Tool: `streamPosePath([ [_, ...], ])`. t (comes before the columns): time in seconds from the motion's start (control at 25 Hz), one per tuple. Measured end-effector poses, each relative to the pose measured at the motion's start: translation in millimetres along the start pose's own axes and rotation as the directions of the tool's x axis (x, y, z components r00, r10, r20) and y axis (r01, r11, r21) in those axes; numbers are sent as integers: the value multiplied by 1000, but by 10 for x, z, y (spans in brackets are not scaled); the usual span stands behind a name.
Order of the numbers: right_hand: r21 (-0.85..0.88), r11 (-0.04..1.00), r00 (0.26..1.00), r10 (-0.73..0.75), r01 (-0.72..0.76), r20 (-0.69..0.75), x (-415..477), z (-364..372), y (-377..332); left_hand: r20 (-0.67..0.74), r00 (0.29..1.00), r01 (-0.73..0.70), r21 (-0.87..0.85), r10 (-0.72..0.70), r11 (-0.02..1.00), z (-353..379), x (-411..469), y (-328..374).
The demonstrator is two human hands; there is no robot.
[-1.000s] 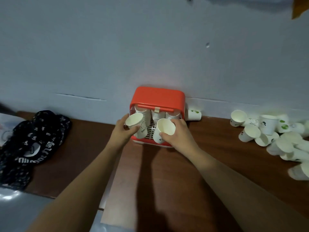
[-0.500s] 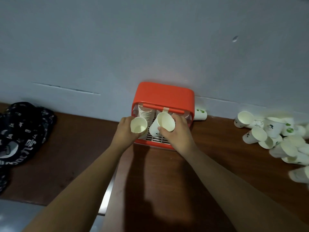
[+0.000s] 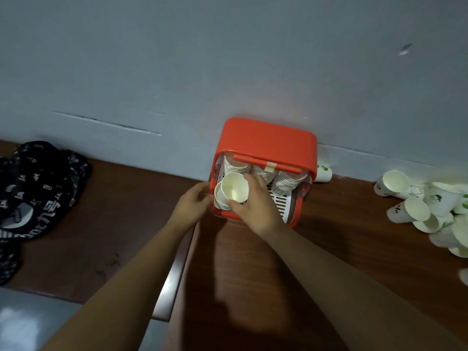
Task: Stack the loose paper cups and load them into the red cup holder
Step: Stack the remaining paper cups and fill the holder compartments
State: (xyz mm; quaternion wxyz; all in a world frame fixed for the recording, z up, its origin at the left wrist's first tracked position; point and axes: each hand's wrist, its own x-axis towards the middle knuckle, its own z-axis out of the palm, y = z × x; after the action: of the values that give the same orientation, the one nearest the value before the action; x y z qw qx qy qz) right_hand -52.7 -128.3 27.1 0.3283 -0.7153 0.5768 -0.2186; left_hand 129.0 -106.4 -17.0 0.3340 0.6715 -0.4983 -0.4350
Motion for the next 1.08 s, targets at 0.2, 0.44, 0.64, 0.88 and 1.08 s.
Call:
streamPosePath([
  [0.2,-122,992,992,37,-22,124,200,228,151,89,995,-21,-142,34,990,-6,12,5],
  [0.44,-47,997,995,70,-67,78,230,295,299,99,982,-173,147,160,974,43,125,-110],
  [0.64,81,995,996,56,-61,65,88,279,301,45,987,-158,260,151,953,53,27,-46],
  [0.88,-53,993,992,107,-103,66,-437,-471,783,62,973,-229,223,220,948,249,-369,386],
  [1.08,-221,937,960,280,-271,9,-737,-1425,1616,540,823,-294,140,176,945,1160,-343,1073],
])
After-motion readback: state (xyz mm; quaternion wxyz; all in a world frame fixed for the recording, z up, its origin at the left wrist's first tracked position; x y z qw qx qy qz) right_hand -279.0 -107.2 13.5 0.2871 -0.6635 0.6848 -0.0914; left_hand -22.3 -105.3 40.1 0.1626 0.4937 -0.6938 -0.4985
